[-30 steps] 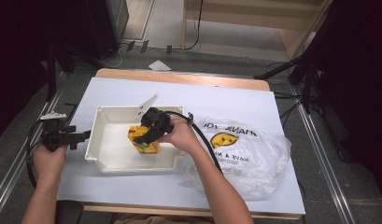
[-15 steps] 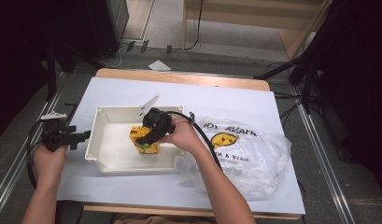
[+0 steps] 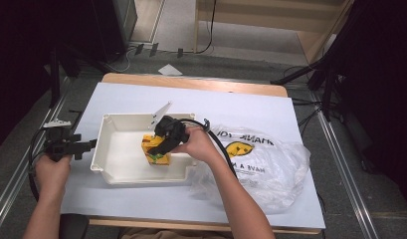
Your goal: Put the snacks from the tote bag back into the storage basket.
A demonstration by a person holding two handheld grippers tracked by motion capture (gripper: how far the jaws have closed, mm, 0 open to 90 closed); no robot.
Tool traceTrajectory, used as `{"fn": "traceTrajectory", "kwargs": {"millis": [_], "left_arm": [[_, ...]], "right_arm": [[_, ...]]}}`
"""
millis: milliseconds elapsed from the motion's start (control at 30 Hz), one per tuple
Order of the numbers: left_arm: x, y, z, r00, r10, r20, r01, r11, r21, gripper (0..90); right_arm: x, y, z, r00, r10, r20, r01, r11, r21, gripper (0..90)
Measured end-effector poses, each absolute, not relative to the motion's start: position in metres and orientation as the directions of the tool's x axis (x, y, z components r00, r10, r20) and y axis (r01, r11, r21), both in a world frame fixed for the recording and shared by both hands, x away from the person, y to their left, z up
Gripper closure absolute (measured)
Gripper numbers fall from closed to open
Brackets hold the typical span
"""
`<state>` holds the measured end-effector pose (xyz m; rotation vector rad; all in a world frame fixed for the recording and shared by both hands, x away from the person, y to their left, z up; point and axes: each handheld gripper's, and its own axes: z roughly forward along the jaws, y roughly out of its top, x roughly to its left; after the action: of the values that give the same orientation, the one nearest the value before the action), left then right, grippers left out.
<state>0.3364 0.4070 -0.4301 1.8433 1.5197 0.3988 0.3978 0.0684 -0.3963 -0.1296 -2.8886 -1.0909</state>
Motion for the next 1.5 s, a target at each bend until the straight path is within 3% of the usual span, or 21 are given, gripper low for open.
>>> {"fn": "traceTrajectory", "kwargs": {"millis": [967,1500], "left_arm": [[0.337,0.407,-0.430,0.266,0.944,-0.195,0.730,-0.065,0.680,15.6],[0.336,0.407,-0.430,0.266,0.944,-0.194,0.731,-0.066,0.680,15.6]], "right_arm": [[0.395,0.059,-0.399,-0.994,0.070,0.079,0.104,0.765,0.635,51.1],[0.396,0.056,-0.401,-0.985,0.104,0.139,0.168,0.771,0.615,46.9]]}}
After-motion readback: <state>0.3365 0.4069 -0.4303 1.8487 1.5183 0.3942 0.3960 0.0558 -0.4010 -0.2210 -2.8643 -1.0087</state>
